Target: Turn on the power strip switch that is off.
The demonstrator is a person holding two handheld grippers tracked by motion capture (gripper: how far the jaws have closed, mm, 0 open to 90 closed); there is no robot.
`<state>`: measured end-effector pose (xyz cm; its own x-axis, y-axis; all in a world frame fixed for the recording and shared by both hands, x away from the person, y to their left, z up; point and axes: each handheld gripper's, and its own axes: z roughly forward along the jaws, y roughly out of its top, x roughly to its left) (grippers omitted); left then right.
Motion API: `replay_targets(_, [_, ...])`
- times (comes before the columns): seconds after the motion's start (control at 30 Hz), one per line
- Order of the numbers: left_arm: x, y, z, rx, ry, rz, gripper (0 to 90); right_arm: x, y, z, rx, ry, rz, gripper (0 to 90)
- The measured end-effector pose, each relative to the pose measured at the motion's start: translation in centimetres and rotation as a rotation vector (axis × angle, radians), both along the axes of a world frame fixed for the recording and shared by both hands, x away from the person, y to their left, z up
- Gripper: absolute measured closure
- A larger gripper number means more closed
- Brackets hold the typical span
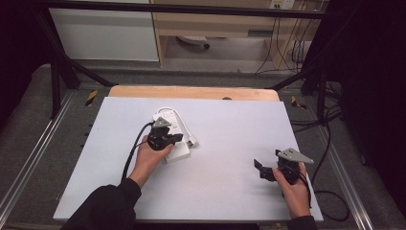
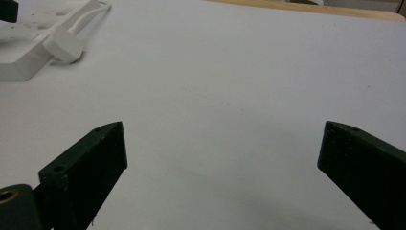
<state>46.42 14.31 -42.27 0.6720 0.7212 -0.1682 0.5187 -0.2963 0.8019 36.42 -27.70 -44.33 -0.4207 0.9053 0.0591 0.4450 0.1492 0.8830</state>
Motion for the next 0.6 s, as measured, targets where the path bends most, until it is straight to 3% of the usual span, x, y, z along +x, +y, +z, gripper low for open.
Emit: replay_targets(0.6, [0.73,0.17,-0.91,0.022,0.008,0.024,90.0,-0.02,-0.05,0.01,0.000,0.000,0.000,3.3])
